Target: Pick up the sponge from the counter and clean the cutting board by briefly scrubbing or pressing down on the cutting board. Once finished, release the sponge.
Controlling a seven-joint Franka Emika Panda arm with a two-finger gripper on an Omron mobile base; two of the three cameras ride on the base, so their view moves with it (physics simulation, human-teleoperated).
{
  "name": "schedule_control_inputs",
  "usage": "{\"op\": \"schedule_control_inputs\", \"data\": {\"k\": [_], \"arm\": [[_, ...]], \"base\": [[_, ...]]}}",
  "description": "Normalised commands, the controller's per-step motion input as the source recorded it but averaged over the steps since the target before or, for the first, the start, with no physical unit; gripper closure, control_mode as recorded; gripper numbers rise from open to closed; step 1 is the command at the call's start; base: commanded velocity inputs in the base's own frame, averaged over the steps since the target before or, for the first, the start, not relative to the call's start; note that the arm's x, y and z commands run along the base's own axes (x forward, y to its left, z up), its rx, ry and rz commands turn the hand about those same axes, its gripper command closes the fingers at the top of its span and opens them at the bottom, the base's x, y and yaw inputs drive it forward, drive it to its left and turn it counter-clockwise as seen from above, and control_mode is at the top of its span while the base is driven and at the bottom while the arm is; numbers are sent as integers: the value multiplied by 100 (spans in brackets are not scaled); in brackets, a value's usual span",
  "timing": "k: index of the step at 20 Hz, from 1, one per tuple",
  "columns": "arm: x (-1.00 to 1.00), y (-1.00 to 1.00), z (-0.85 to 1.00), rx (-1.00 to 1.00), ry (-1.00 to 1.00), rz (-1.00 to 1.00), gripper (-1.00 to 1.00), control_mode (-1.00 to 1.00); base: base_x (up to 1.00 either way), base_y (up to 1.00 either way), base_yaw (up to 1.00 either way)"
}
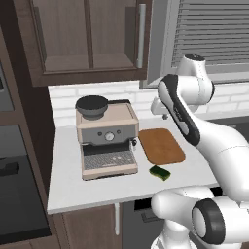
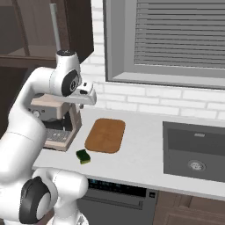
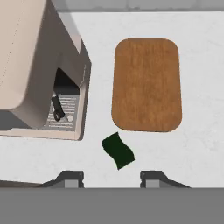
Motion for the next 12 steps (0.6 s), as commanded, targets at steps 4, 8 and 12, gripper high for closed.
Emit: {"op": "schedule_control_inputs", "data": {"k": [4,8,12], "arm": [[0,0,-14,0,0,1,-100,-100],[-2,0,-44,-2,0,11,-100,-100],[-14,0,-56,-11,0,16,-100,-100]], "base": [[0,0,0],[0,0,0],[0,0,0]]}}
